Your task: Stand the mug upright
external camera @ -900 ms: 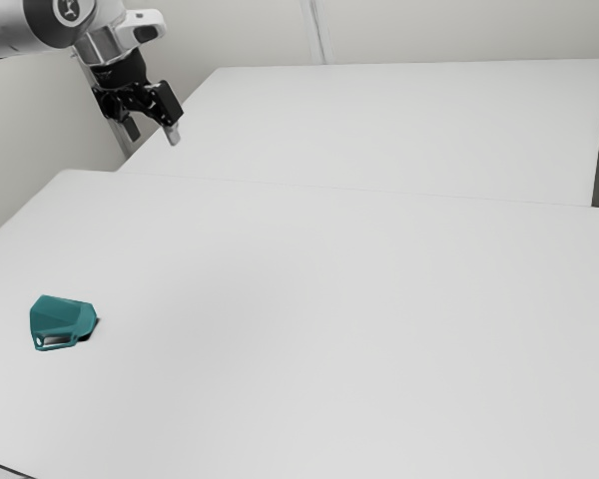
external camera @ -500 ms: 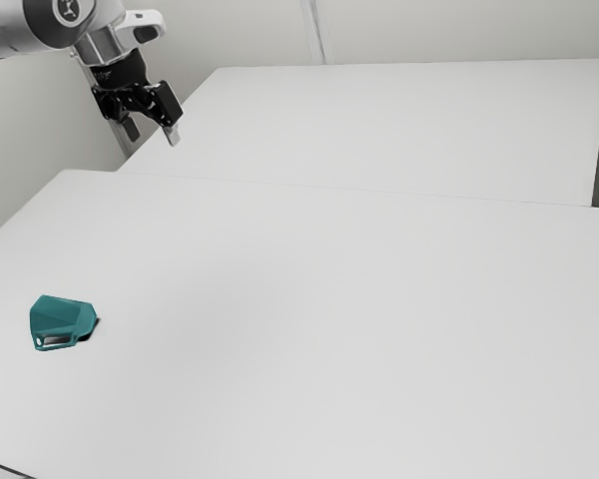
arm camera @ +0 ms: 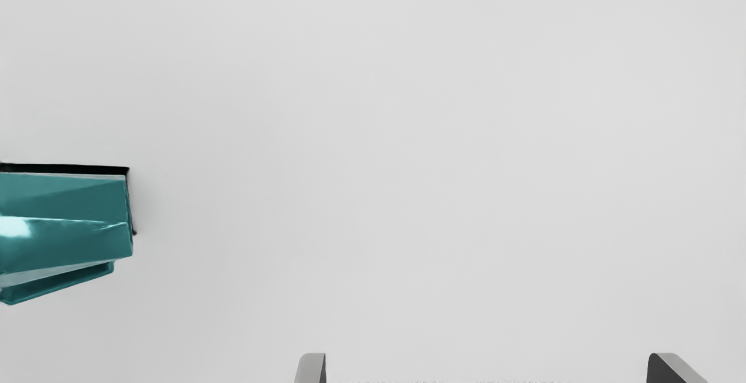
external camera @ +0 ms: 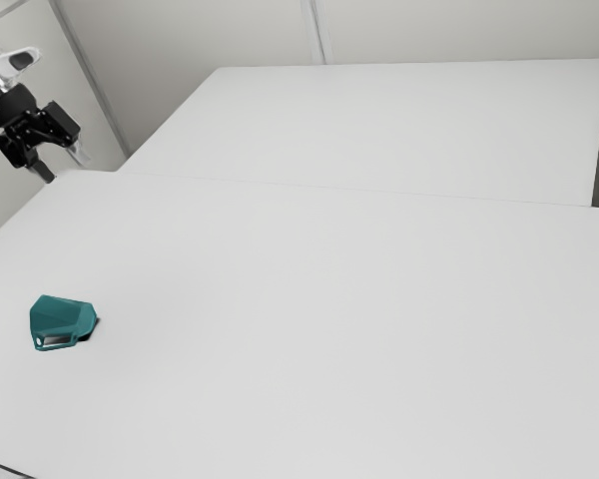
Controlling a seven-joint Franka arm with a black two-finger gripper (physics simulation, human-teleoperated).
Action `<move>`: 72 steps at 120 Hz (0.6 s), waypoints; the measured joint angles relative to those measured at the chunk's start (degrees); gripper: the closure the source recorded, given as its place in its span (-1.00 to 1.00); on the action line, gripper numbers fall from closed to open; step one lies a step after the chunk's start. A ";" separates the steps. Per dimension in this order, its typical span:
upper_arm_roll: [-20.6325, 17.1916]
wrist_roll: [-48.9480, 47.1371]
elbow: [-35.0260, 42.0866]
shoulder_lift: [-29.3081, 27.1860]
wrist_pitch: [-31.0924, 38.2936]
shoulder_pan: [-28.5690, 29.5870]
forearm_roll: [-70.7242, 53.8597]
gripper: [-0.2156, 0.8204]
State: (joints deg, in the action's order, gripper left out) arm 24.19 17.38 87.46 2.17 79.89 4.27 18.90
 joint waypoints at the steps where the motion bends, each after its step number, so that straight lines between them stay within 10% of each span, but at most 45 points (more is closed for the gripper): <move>1: 0.30 0.28 0.05 0.03 -0.15 0.41 0.21 -0.58; 72: 1.87 22.63 2.38 12.49 -7.10 30.09 10.08 -0.58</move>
State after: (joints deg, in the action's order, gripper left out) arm 26.06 40.01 89.83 14.66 72.79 34.36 28.98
